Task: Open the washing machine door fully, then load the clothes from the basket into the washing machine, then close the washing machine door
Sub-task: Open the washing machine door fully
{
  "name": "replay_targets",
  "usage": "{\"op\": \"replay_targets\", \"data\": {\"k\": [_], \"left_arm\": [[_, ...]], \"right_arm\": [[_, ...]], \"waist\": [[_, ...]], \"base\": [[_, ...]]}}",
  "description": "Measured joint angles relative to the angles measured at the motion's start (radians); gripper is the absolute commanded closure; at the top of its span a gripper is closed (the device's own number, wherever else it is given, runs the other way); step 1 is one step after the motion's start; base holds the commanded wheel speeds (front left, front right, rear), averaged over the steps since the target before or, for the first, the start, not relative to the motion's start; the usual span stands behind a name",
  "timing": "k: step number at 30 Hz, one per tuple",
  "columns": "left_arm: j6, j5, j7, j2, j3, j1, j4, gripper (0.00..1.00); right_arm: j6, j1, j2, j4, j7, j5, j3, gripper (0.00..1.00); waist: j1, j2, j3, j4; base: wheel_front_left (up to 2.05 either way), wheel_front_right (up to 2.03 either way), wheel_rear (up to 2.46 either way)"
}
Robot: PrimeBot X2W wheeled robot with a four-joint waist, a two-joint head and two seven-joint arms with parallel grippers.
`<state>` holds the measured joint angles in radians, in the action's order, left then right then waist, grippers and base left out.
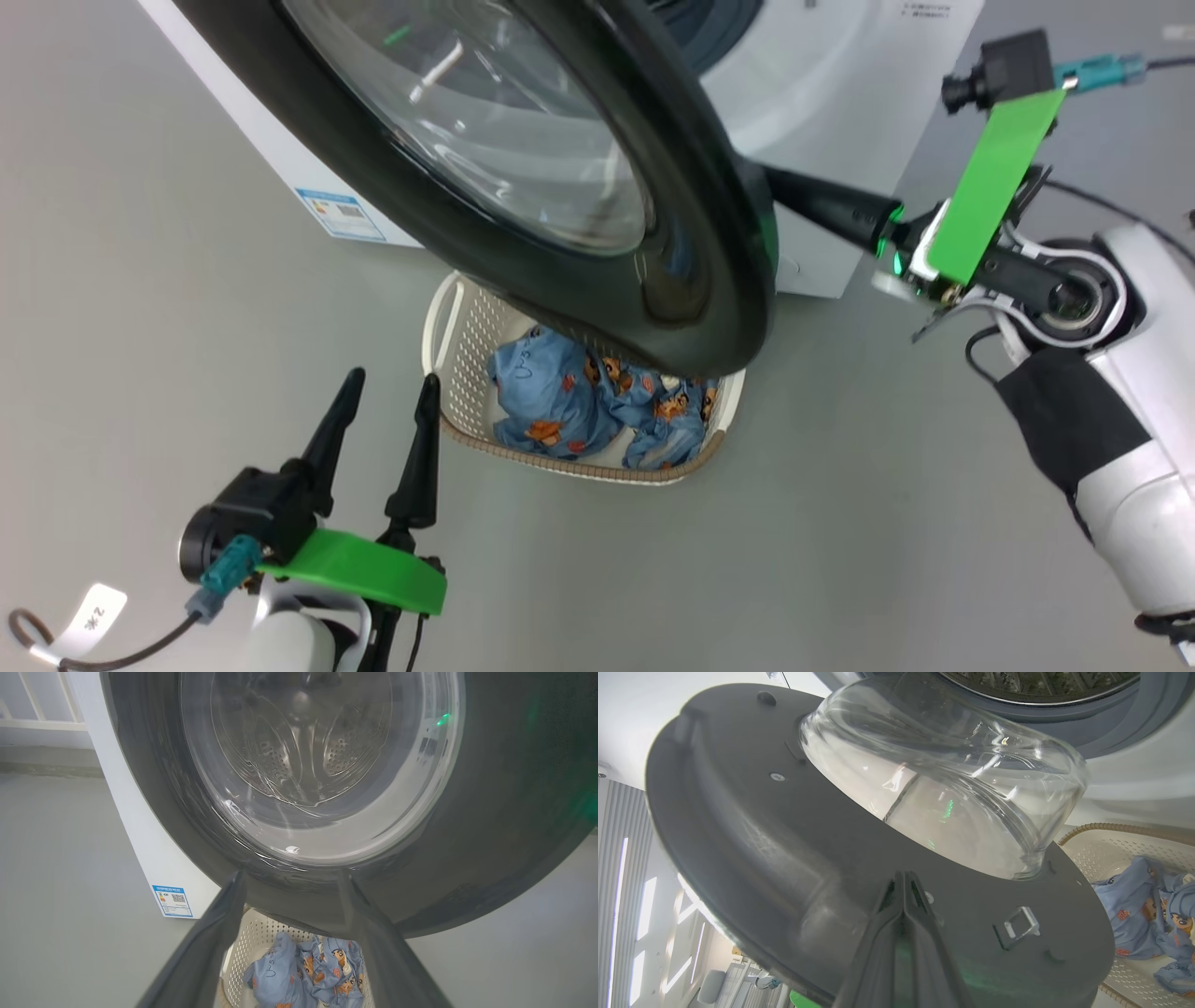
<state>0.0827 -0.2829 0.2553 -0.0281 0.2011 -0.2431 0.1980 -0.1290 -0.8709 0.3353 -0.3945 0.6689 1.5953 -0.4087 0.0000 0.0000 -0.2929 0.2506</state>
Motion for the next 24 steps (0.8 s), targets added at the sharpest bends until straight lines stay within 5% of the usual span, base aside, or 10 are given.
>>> {"op": "replay_targets", "data": {"k": [24], "left_arm": [[-0.008, -0.005, 0.0, -0.003, -0.001, 0.061, -0.008, 0.0]], "right_arm": [[0.0, 0.179, -0.081, 0.122, 0.04, -0.003, -0.09, 1.0]], "waist": [[0.0, 0.0, 0.091, 0.078]], "base": [[0.0, 0.0, 0.0]]}}
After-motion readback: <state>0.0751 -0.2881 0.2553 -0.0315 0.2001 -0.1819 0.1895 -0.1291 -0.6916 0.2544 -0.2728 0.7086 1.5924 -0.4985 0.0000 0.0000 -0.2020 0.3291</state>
